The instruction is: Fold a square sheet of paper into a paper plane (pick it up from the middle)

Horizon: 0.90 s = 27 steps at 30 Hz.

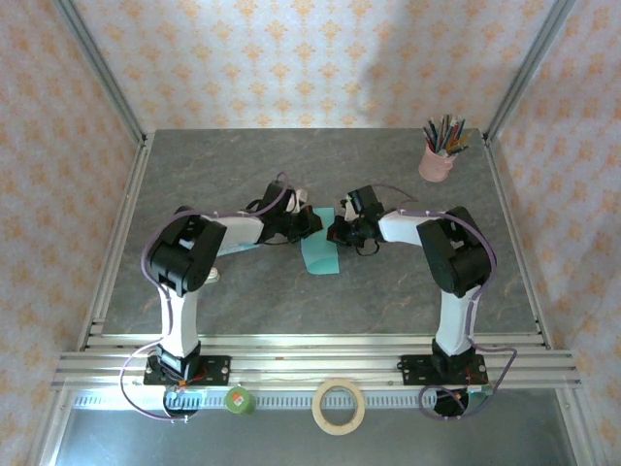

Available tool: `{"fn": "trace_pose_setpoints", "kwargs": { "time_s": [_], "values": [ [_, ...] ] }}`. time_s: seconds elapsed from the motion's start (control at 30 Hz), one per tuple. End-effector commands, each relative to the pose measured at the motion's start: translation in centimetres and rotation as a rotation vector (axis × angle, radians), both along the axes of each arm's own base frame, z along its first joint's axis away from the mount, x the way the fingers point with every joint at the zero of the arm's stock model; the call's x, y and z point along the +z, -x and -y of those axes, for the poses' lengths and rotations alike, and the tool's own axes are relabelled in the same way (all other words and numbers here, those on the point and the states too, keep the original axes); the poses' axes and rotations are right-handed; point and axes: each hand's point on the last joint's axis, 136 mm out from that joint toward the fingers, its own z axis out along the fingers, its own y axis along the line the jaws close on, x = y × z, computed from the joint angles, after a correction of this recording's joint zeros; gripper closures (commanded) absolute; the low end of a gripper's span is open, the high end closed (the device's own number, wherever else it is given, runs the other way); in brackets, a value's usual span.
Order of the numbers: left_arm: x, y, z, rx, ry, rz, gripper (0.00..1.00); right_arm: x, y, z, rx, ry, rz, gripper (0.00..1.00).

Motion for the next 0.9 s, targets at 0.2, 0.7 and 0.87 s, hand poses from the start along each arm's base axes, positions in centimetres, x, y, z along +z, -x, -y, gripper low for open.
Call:
{"fn": "trace_pose_setpoints", "kwargs": {
  "time_s": [0.2, 0.7, 0.87],
  "values": [
    [-3.8, -1.7, -4.5, 0.09, -0.091, -0.047, 1.0, -11.1, 8.8, 10.3, -0.083, 0.488, -0.32, 1.0],
    [2.4, -2.8, -5.8, 0.11, -0.018, 0.058, 1.0, -11.1, 8.6, 10.7, -0.094, 0.506, -0.321, 1.0],
    [1.9, -2.5, -2.0, 0.064, 0.043, 0.039, 1.0, -11.3, 8.7, 10.7, -0.094, 0.502, -0.326, 1.0]
  ]
}}
